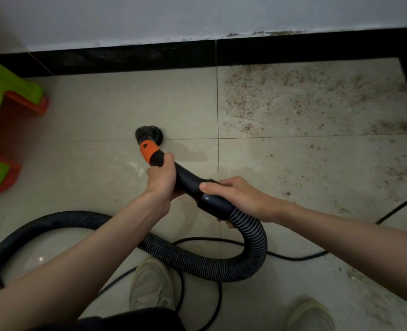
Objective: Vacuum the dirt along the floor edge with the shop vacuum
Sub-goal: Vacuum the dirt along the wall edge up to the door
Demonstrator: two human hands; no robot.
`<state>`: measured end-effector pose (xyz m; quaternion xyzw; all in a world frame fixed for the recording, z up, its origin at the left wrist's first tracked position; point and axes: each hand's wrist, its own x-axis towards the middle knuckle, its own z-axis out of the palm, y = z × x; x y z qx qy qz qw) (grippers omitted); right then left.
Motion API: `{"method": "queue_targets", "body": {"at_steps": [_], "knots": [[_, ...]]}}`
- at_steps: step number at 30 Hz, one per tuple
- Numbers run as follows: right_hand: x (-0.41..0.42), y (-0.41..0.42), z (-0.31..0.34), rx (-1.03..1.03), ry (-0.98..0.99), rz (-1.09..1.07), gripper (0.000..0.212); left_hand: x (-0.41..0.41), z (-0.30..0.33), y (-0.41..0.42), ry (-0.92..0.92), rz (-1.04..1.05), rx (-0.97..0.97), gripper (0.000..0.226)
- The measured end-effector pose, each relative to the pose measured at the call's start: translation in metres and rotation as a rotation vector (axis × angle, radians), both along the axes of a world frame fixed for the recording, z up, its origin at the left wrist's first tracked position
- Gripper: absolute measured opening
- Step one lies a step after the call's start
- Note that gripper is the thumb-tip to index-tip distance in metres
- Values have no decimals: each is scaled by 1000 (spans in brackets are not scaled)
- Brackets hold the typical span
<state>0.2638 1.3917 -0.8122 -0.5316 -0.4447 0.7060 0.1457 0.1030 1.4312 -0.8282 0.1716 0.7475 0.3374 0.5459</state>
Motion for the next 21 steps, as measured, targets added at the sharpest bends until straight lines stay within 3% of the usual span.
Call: {"method": "queue_targets", "body": {"at_steps": [5, 9, 13, 21], "knots": [[30, -28, 2, -236, 13, -16, 33, 43, 3, -17, -56, -329, -30, 45], [39, -58, 2, -263, -19, -137, 28, 68, 2, -29, -96, -540, -49, 44], [39, -71, -2, -128, -50, -286, 21, 74, 1, -29, -151, -568, -30, 44], [33, -55, -4, 54, -143, -347, 23, 73, -4, -9, -196, -551, -9, 38]]}}
